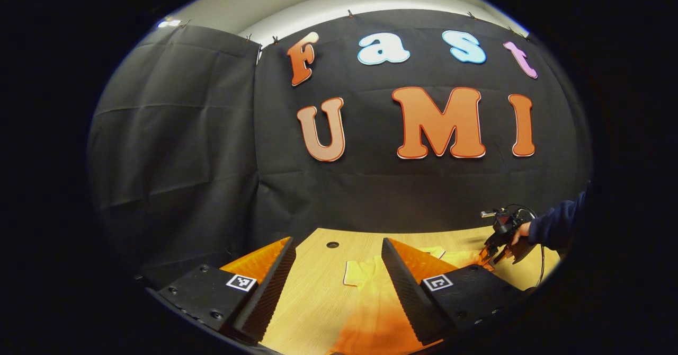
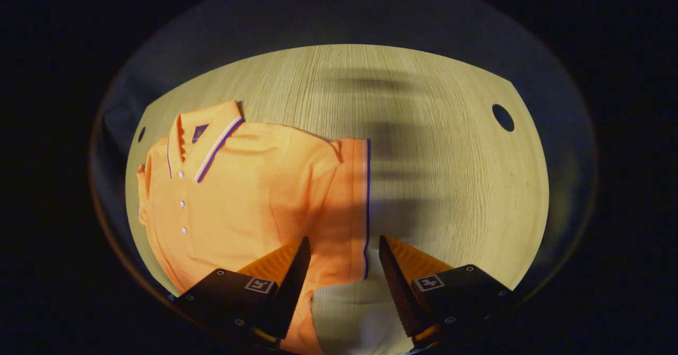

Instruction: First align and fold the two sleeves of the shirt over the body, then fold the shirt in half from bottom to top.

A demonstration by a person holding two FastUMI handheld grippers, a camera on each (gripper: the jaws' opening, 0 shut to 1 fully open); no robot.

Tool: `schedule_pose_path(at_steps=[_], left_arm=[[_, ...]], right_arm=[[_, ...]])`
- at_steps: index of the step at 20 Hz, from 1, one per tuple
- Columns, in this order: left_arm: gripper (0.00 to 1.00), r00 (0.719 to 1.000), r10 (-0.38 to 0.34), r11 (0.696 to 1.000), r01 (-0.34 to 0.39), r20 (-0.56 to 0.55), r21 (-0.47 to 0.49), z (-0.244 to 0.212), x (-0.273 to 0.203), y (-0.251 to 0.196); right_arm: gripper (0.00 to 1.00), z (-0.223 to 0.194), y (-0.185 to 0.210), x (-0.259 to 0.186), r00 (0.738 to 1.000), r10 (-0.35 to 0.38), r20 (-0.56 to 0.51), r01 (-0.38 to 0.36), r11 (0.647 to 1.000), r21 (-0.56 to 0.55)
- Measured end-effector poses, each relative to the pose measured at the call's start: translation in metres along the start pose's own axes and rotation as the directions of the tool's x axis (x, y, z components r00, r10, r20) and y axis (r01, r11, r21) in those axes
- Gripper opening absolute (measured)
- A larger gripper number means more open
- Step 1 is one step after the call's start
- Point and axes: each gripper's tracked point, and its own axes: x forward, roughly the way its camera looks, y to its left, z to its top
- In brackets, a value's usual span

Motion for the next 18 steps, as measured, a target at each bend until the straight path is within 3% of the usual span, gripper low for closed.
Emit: schedule_pose_path(at_steps=[2,4,5,7,8,10,12,15,18], left_arm=[[0.98,1.0,0.0,1.0,0.0,-0.01,-0.001,-0.002,0.002,-0.002],[0.98,1.0,-0.005,1.0,0.005,-0.016,0.002,-0.005,0.003,-0.004],[0.98,1.0,-0.005,1.0,0.005,-0.018,0.006,-0.007,0.004,-0.004],[0.98,1.0,-0.003,1.0,0.003,-0.017,0.013,-0.006,0.003,-0.003],[0.98,1.0,-0.002,1.0,0.003,-0.018,0.015,-0.006,0.002,-0.002],[0.98,1.0,0.004,1.0,-0.003,-0.025,0.013,-0.007,0.002,0.002],[0.98,0.999,0.005,1.0,-0.005,-0.032,0.007,-0.011,0.004,0.004],[0.98,0.999,0.003,1.0,-0.003,-0.042,0.002,-0.014,0.007,0.003],[0.98,0.999,0.002,1.0,-0.001,-0.051,0.007,-0.017,0.007,0.002]], right_arm=[[0.86,0.001,0.011,-0.001,1.0,0.025,-0.01,-0.025,1.0,-0.017],[0.66,0.005,0.014,-0.005,0.999,0.021,0.024,-0.022,1.0,0.022],[0.2,0.008,0.017,-0.004,0.999,0.031,0.022,-0.033,0.996,0.081],[0.19,0.023,0.019,-0.003,0.992,0.093,0.082,-0.106,0.979,0.172],[0.04,0.03,0.017,-0.013,0.987,0.103,0.121,-0.127,0.969,0.211],[0.04,0.041,0.027,-0.019,0.975,0.148,0.168,-0.188,0.95,0.248],[0.04,0.044,0.045,-0.029,0.961,0.203,0.189,-0.24,0.951,0.195],[0.0,0.049,0.068,-0.047,0.948,0.216,0.233,-0.235,0.97,0.057],[0.04,0.048,0.094,-0.057,0.946,0.216,0.243,-0.197,0.975,-0.098]])
